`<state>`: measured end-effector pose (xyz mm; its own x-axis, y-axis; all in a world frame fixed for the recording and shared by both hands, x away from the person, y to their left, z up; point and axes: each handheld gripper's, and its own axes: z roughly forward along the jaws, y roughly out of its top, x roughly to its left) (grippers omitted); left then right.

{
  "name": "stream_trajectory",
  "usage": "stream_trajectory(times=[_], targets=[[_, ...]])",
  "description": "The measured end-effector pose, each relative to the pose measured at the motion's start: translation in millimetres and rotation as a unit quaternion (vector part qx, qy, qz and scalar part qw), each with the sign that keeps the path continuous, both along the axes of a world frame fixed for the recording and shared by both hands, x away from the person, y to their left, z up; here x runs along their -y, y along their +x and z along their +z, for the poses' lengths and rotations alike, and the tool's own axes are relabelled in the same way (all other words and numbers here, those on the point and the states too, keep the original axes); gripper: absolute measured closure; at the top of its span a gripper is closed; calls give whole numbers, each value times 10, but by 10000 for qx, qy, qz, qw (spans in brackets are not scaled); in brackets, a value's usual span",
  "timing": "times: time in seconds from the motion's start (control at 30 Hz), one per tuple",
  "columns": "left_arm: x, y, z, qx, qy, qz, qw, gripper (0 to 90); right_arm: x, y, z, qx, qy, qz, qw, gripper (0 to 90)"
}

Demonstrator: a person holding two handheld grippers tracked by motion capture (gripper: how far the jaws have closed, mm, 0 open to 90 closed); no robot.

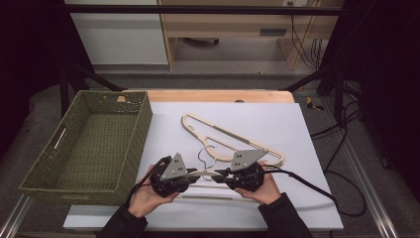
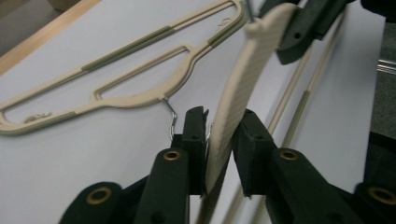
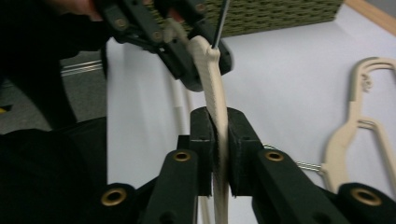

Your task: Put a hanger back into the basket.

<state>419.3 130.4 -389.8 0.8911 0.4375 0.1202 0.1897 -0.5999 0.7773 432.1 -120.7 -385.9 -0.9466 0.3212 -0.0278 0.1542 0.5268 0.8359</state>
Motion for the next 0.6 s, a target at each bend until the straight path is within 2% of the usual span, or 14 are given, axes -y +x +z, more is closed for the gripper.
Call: stream_trajectory(times=[0.13, 0.2, 0.23, 0.3, 0.4, 0.5, 0.6], targets=[[22, -43, 25, -72, -69, -30, 9999, 789, 10, -2, 9, 144, -11, -108, 9998, 727], [37, -66, 28, -194, -128, -122, 9997, 820, 9, -5, 10, 263, -16, -233, 9994, 657], [37, -66, 28, -194, -128, -122, 9997, 836, 9, -5, 10, 263, -16, -233, 9994, 657], [58, -84, 24, -304, -213, -154, 9992, 847, 11, 0, 6, 350, -22, -378, 9987, 590], [63, -104, 30, -357, -357, -89, 9987, 857, 21, 0, 2, 421, -11, -487, 9979, 547], [19, -105, 56, -328, -435, 27, 9985, 857, 68, -17, 35, 415, 165, -503, 9977, 450], [-28, -96, 78, -281, -540, 220, 9979, 858, 169, -39, 97, 463, 401, -677, 9958, 375]])
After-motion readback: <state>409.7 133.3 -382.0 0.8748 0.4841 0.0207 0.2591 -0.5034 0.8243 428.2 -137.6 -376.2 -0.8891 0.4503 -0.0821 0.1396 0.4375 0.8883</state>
